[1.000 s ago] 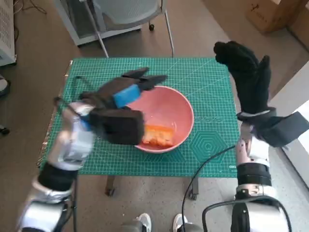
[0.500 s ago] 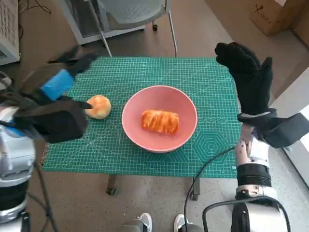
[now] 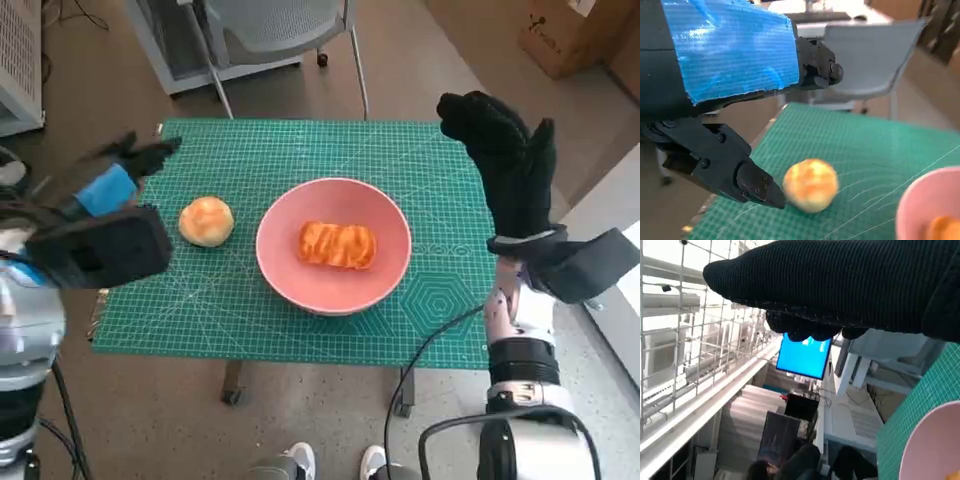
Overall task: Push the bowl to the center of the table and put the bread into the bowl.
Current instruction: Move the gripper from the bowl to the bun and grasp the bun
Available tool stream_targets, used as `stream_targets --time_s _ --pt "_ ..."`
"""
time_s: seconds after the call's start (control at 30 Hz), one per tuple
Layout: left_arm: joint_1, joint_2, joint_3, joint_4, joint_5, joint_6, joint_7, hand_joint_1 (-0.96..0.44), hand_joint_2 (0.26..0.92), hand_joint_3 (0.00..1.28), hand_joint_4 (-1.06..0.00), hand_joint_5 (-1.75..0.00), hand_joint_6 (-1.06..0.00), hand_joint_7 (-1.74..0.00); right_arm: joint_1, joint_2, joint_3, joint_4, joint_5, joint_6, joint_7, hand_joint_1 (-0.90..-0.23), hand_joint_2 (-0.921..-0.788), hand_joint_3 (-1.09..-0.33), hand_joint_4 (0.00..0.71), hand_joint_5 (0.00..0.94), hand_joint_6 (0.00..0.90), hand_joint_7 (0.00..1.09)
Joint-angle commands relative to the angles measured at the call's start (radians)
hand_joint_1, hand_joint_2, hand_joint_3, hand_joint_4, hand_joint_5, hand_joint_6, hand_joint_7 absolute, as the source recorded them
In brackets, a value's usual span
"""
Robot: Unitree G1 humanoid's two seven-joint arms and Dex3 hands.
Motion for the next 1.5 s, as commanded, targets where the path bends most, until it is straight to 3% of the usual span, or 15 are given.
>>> stream_targets --time_s 0.03,0.47,0.97,1.5 --pt "-0.014 -0.029 -0.067 0.035 0.074 0.029 0.036 0.25 0.766 0.03 -0.07 -0.02 -0.26 -0.02 -0.001 0.004 -0.001 0.021 0.005 0.017 0.015 -0.548 -0.921 -0.559 0.253 0.001 0.342 0.00" --pt "-0.095 -0.103 -0.165 0.232 0.107 -0.044 0.104 0.24 0.768 0.04 -0.11 -0.01 -0.29 -0.01 -0.009 -0.004 -0.006 0.038 0.004 0.014 0.030 -0.553 -0.921 -0.561 0.250 0.000 0.341 0.00" --pt "-0.304 -0.216 -0.297 0.650 0.166 -0.095 0.194 0.07 0.753 0.04 -0.10 0.00 -0.30 0.00 -0.006 -0.021 -0.019 0.046 -0.002 0.002 0.038 -0.557 -0.921 -0.558 0.249 0.000 0.337 0.00" --pt "-0.493 -0.338 -0.368 1.113 0.166 -0.191 0.322 0.10 0.748 0.03 -0.09 0.00 -0.30 0.00 0.010 -0.038 -0.017 0.033 -0.021 -0.013 0.008 -0.560 -0.921 -0.565 0.256 0.003 0.339 0.00"
